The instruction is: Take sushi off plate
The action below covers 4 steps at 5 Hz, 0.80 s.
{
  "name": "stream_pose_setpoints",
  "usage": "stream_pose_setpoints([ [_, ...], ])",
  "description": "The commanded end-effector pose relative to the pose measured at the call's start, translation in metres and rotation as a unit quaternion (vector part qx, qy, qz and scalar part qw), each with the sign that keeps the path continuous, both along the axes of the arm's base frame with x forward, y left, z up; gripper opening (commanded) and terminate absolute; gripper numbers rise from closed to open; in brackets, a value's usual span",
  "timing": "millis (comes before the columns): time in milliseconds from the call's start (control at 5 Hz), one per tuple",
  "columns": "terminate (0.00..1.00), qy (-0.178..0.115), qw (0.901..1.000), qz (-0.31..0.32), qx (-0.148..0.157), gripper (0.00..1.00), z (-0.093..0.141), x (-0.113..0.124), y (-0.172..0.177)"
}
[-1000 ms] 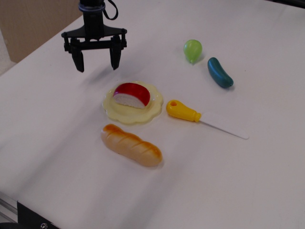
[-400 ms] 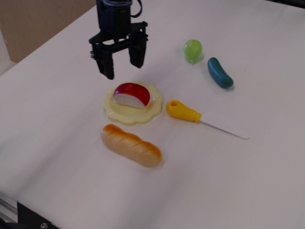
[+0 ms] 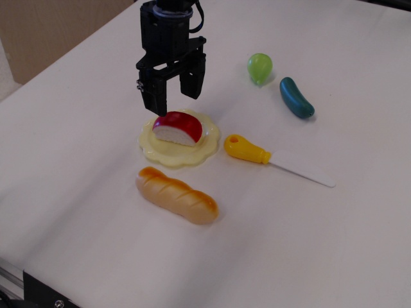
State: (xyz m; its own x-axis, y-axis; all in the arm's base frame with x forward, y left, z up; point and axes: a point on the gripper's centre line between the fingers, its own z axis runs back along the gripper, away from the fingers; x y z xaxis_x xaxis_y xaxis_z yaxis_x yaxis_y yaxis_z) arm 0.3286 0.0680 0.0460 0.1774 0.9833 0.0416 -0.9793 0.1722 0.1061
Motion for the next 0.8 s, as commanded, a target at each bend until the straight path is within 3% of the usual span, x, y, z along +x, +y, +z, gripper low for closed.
stream_pose_setpoints([
  [0,0.0,-0.019,0.9993,0.016,0.028,1.0,0.003,0.009,-0.005],
  [200,0.0,-0.015,0.9995,0.004,0.027,1.0,-0.003,0.004,-0.008],
  [600,0.0,-0.037,0.9989,0.007,0.026,1.0,-0.024,0.003,-0.004],
])
